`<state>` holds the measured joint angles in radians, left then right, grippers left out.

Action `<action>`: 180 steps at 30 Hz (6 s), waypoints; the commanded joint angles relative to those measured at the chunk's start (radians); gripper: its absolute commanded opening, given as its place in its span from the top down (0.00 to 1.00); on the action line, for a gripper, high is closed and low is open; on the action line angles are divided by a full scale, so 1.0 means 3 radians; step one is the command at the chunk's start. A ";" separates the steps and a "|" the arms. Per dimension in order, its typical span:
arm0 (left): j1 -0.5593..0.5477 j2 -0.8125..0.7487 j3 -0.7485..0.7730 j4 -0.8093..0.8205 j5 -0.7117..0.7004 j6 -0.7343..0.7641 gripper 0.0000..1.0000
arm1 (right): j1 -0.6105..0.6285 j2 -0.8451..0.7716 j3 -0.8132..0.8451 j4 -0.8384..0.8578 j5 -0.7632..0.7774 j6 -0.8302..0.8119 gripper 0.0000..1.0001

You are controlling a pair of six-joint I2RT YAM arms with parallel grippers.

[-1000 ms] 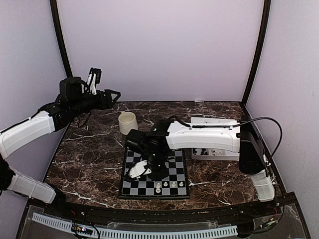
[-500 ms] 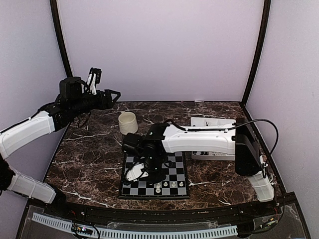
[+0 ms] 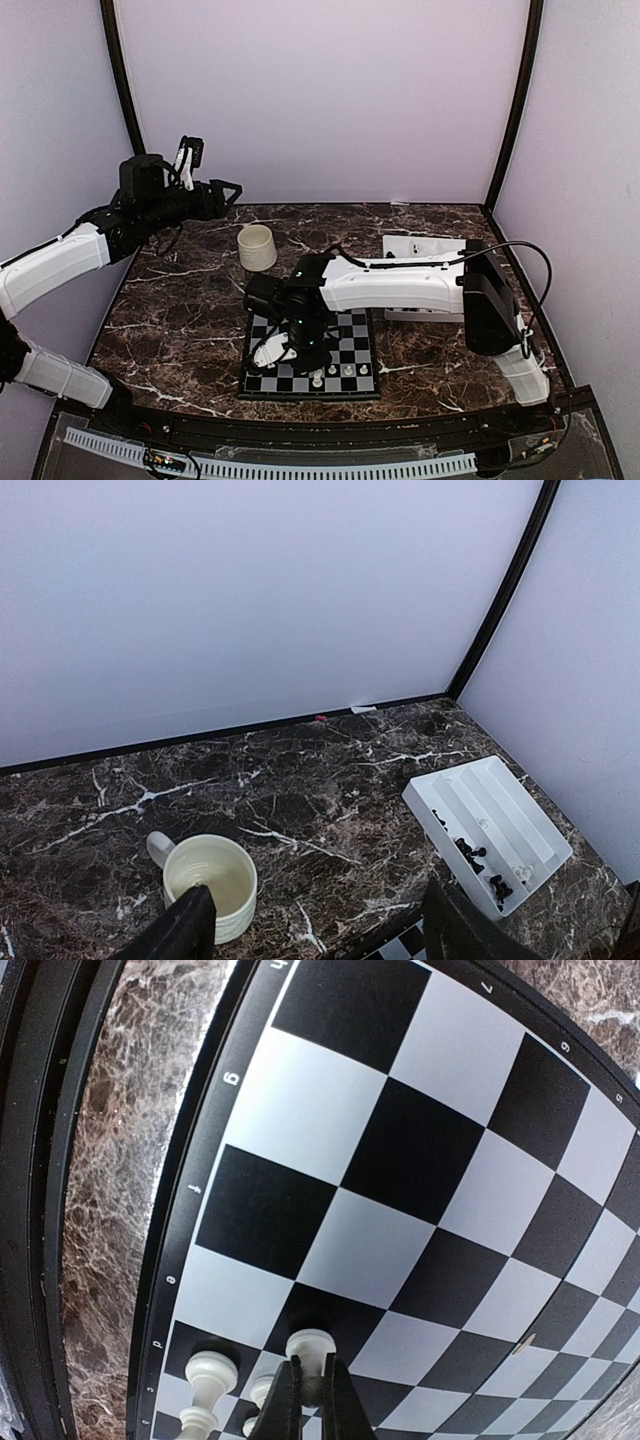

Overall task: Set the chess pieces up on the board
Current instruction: Place the pawn at d2, then pick up the bishop from the storage box, then pass from the right arm to the left

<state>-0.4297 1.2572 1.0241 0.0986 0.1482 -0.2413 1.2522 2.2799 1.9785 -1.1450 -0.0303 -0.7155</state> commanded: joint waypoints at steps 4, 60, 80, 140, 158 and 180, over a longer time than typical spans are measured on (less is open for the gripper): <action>-0.0004 -0.0067 0.0026 0.0005 0.0006 0.0052 0.26 | 0.0039 0.0070 0.0078 0.0073 -0.0037 0.0033 0.95; -0.0211 0.0441 0.0334 -0.0110 0.0972 0.0331 0.28 | -0.3171 -0.1456 -0.1962 0.1319 0.0192 -0.0857 0.66; -0.0412 0.0292 0.0179 -0.0136 0.0840 0.0162 0.28 | -0.3218 -0.0637 -0.1405 0.1196 -0.0088 -0.1149 0.62; -0.1442 0.2154 0.1488 0.1167 0.1017 -0.0783 0.48 | -0.2933 -0.1810 -0.1402 0.0677 -0.3478 0.0534 0.92; -0.1489 0.2212 0.1517 0.1046 0.1133 -0.0664 0.61 | -0.2922 -0.1712 -0.1305 0.0647 -0.3590 0.0628 0.91; -0.1488 0.1872 0.1536 0.0430 0.0868 -0.0089 0.99 | -0.2931 -0.2080 -0.1567 0.0592 -0.3198 0.0340 0.58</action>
<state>-0.8734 1.9301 1.4586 0.3641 0.4656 -0.3950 0.3775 1.7512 1.5558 -0.9749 -1.0492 -0.5648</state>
